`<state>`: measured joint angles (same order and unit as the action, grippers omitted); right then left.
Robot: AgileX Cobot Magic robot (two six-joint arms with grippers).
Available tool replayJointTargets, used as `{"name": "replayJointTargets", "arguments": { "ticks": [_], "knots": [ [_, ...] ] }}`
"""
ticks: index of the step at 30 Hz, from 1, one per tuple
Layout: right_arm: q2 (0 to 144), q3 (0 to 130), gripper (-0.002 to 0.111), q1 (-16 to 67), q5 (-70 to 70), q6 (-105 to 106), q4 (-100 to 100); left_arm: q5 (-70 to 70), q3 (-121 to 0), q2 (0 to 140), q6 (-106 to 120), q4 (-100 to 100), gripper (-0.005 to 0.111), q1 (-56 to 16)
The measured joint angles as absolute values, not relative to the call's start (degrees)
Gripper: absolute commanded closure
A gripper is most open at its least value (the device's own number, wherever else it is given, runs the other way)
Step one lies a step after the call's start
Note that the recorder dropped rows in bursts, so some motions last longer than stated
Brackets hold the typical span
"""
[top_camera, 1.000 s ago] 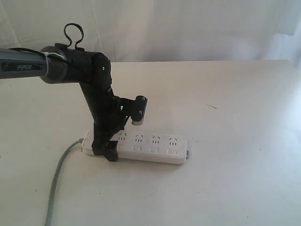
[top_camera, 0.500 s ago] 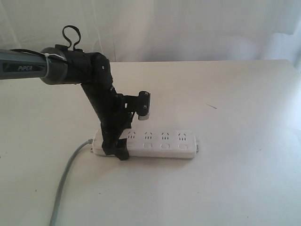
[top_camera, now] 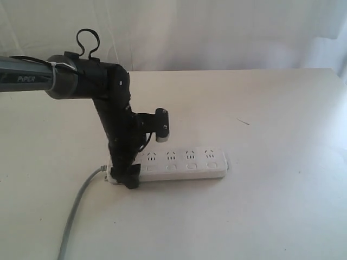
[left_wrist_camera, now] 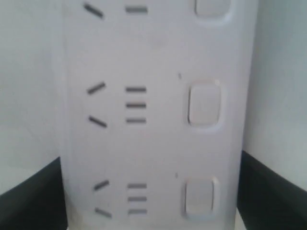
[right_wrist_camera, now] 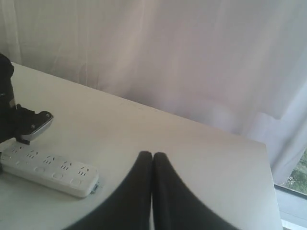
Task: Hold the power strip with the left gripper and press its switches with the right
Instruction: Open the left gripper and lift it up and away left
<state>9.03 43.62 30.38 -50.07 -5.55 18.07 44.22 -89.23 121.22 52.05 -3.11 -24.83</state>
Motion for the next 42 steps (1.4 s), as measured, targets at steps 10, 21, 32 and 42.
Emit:
{"name": "replayJointTargets", "arguments": {
  "ticks": [10,21,32,42],
  "knots": [
    [9.0,43.6,0.108,30.4,-50.5,-5.3,17.6,44.6,-87.4,103.1,51.3,1.8,0.022,-24.7],
    [9.0,43.6,0.108,30.4,-50.5,-3.9,15.4,44.4,-87.4,88.2,45.3,1.9,0.028,-24.7],
    [9.0,42.6,0.108,30.4,-50.4,-2.9,15.3,47.9,-87.4,77.5,39.2,1.9,0.029,-24.7],
    [9.0,38.8,0.108,30.4,-43.8,-2.8,13.3,60.8,-87.4,71.8,33.2,6.4,0.036,-24.7]
  ]
}}
